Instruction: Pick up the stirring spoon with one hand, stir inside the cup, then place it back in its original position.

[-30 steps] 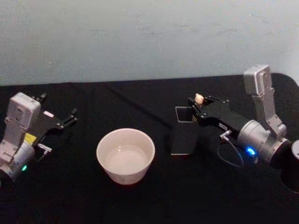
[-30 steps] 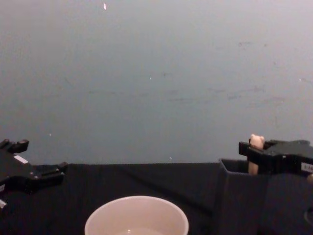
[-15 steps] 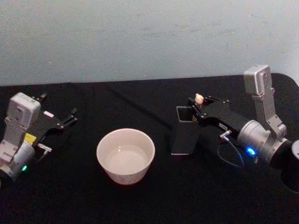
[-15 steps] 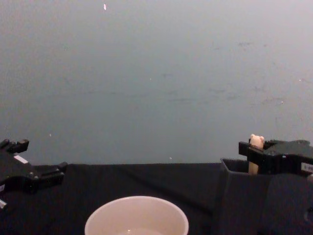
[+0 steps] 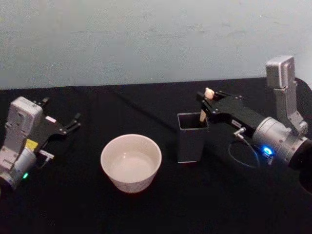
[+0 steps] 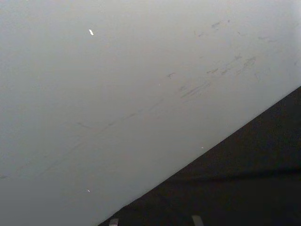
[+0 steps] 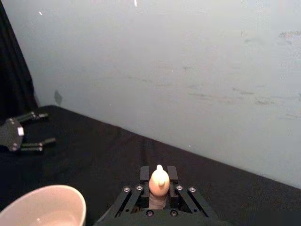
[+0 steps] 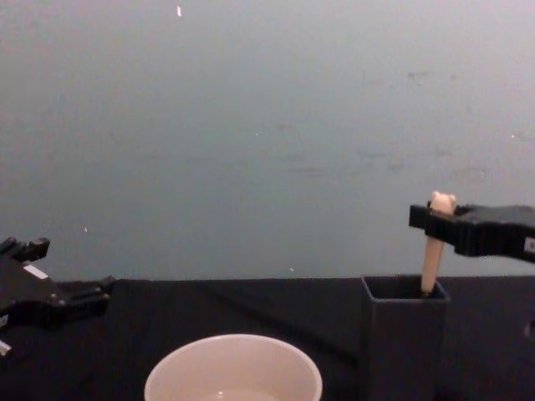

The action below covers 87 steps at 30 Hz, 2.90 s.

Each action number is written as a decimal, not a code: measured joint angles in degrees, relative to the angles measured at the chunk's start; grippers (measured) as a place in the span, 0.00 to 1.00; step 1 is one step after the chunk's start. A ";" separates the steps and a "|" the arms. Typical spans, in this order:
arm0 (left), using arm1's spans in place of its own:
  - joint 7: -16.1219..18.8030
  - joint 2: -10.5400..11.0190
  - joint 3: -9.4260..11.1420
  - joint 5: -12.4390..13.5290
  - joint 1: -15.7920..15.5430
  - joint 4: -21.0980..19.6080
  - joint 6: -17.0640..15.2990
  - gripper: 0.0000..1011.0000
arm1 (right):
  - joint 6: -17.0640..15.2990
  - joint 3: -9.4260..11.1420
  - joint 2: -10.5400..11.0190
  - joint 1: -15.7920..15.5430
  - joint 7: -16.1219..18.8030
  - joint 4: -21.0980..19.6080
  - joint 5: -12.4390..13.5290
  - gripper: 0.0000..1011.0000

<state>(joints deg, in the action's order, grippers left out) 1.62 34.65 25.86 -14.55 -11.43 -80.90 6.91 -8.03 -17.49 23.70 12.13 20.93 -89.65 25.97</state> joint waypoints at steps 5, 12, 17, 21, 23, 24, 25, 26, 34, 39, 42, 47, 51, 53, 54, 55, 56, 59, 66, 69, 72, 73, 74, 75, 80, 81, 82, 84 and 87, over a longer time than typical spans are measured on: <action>0.00 0.00 0.00 0.00 0.00 0.00 0.00 0.99 | -1.32 0.72 0.48 -0.19 0.06 -1.88 1.95 0.21; 0.00 0.00 0.00 0.00 0.00 0.00 0.00 0.99 | -2.99 1.59 1.08 -0.07 -0.18 -3.80 4.93 0.21; 0.00 0.00 0.00 0.00 0.00 0.00 0.00 0.99 | -3.73 2.22 1.51 0.12 -0.58 -5.22 7.16 0.21; 0.00 0.00 0.00 0.00 0.00 0.00 0.00 0.99 | -3.88 2.43 1.74 0.39 -0.71 -5.89 8.44 0.21; 0.00 0.00 0.00 0.00 0.00 0.00 0.00 0.99 | -3.91 2.47 1.83 0.60 -0.86 -6.29 9.18 0.21; 0.00 0.00 0.00 0.00 0.00 0.00 0.00 0.99 | -3.91 2.48 1.86 0.68 -0.90 -6.44 9.42 0.21; 0.00 0.00 0.00 0.00 0.00 0.00 0.00 0.99 | -3.91 2.49 1.91 0.84 -0.93 -6.67 9.82 0.21; 0.00 0.00 0.00 0.00 0.00 0.00 0.00 0.99 | -3.91 2.49 1.95 0.92 -0.95 -6.82 10.04 0.21; 0.00 0.00 0.00 0.00 0.00 0.00 0.00 0.99 | -3.60 1.90 2.02 2.01 -1.14 -7.80 11.98 0.21; 0.00 0.00 0.00 0.00 0.00 0.00 0.00 0.99 | -3.67 1.13 1.93 2.69 -1.14 -7.86 12.81 0.21; 0.00 0.00 0.00 0.00 0.00 0.00 0.00 0.99 | -4.11 0.09 1.79 3.50 -0.95 -7.76 13.74 0.21; 0.00 0.00 0.00 0.01 0.00 0.00 0.00 0.99 | -4.93 -1.34 1.63 4.35 -0.53 -7.40 14.81 0.21; 0.00 0.00 0.00 0.01 0.00 0.00 0.00 0.99 | -5.50 -2.86 1.50 5.08 -0.17 -6.72 15.32 0.21; 0.00 0.00 0.00 0.00 0.00 0.00 0.00 0.99 | -5.75 -3.92 1.49 5.48 0.25 -6.18 15.47 0.21; 0.00 0.00 0.00 0.00 0.00 0.00 0.00 0.99 | -5.71 -4.63 1.50 5.74 0.59 -5.78 15.46 0.21; 0.00 0.00 0.00 0.00 -0.01 0.00 0.00 0.99 | -5.62 -5.01 1.50 5.90 0.76 -5.59 15.41 0.21; 0.00 0.00 0.00 0.00 0.00 0.00 0.00 0.99 | -5.49 -5.44 1.48 6.03 0.90 -5.39 15.33 0.21; 0.00 0.00 0.00 0.01 0.00 0.00 0.00 0.99 | -4.75 -6.92 1.38 6.54 1.33 -4.64 14.76 0.21; 0.00 0.00 0.00 0.00 0.00 0.00 0.00 0.99 | -2.72 -10.12 1.18 7.19 2.01 -2.98 12.75 0.21; 0.00 0.00 0.00 0.00 0.00 0.00 0.00 0.99 | -2.34 -10.77 1.08 7.28 2.19 -2.55 12.26 0.21; 0.00 0.00 0.00 0.00 0.00 0.00 0.00 0.99 | -1.85 -11.61 0.88 7.39 2.56 -1.95 11.45 0.21; 0.00 0.00 0.00 0.00 0.00 0.00 0.00 0.99 | -1.85 -11.61 0.88 7.39 2.56 -1.95 11.45 0.21; 0.00 0.00 0.00 0.00 0.00 0.00 0.00 0.99 | -1.66 -11.95 0.76 7.42 2.64 -1.73 11.15 0.21; 0.00 0.00 0.00 0.00 0.00 0.00 0.00 0.99 | -1.56 -12.08 0.70 7.43 2.70 -1.63 11.01 0.21; 0.00 0.00 0.00 0.00 0.00 0.00 0.00 0.99 | -0.57 -13.21 0.43 7.47 3.46 -0.75 9.41 0.21; 0.00 0.00 0.00 0.00 0.00 0.00 0.00 0.99 | -0.45 -13.33 0.42 7.47 3.56 -0.64 9.19 0.21; 0.00 0.00 0.00 0.00 0.00 0.00 0.00 0.99 | -0.19 -13.52 0.40 7.47 3.69 -0.47 8.83 0.21; 0.00 0.00 0.00 0.00 0.00 0.00 0.00 0.99 | 0.58 -14.11 0.32 7.47 4.08 0.10 7.68 0.21; 0.00 0.00 0.00 0.00 0.00 0.00 0.00 0.99 | 1.41 -14.78 0.14 7.44 4.64 0.80 6.27 0.21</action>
<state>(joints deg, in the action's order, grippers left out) 1.62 34.65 25.86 -14.55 -11.43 -80.90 6.91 -6.62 -32.28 23.84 19.57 25.57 -88.85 32.23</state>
